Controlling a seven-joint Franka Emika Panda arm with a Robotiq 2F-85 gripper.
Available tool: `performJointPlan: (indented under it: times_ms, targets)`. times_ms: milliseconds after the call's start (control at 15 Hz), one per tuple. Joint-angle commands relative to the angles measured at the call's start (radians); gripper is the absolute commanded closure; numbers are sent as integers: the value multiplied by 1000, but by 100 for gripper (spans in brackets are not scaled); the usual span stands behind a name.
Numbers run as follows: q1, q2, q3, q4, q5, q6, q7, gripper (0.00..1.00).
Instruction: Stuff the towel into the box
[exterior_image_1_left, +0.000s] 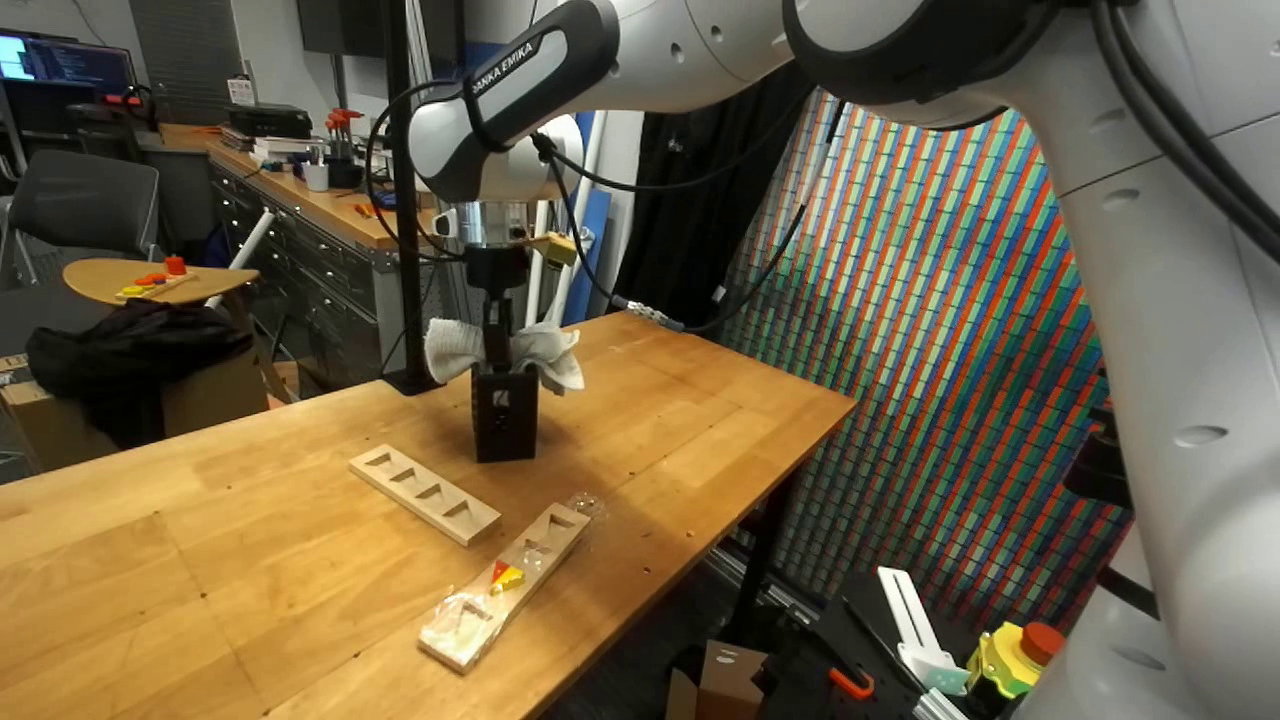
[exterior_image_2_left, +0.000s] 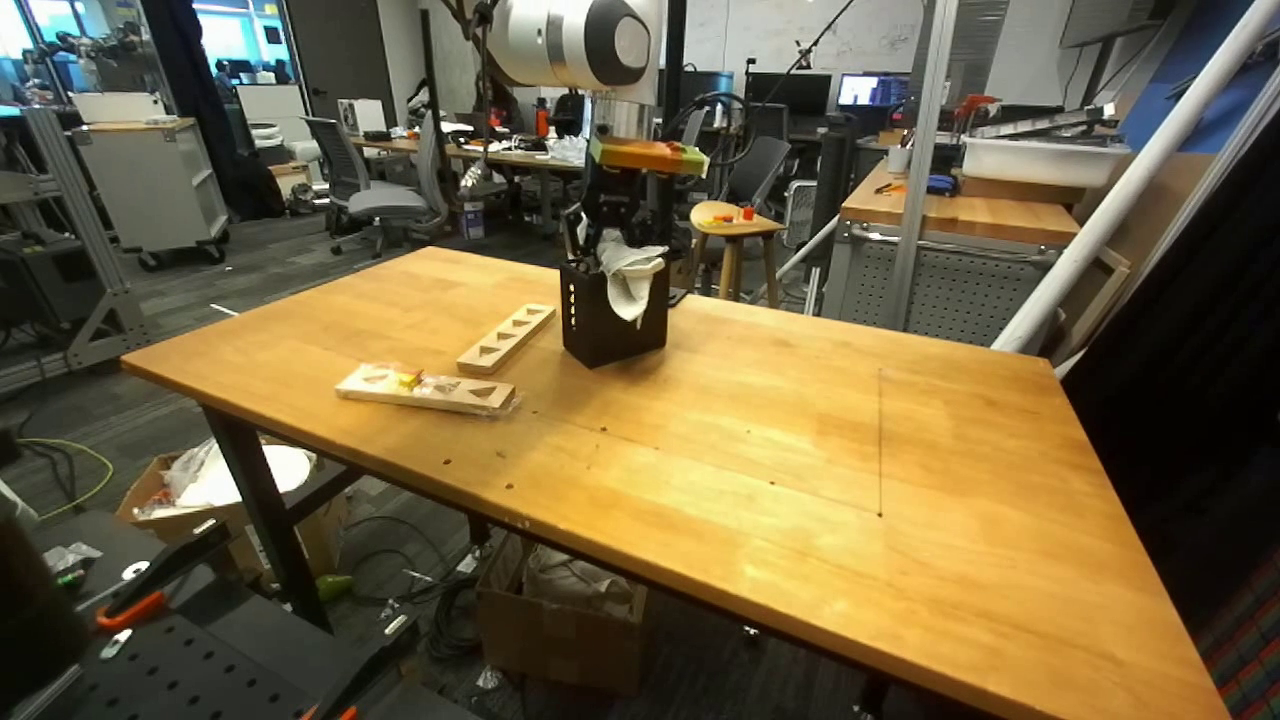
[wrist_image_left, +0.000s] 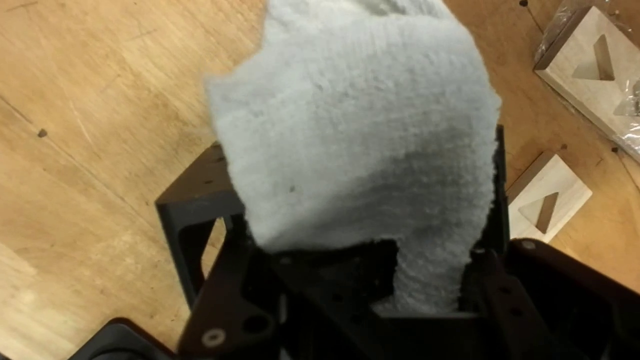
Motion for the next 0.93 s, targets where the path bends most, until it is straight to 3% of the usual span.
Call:
performJointPlan:
  times_ms: [0, 667, 733, 867]
  targets:
    - [-20, 43, 23, 19, 19, 16, -22, 98]
    - [-42, 51, 30, 21, 46, 1, -40, 97]
    - [-38, 36, 25, 14, 37, 5, -31, 76]
    - [-31, 9, 17, 2, 21, 10, -18, 68]
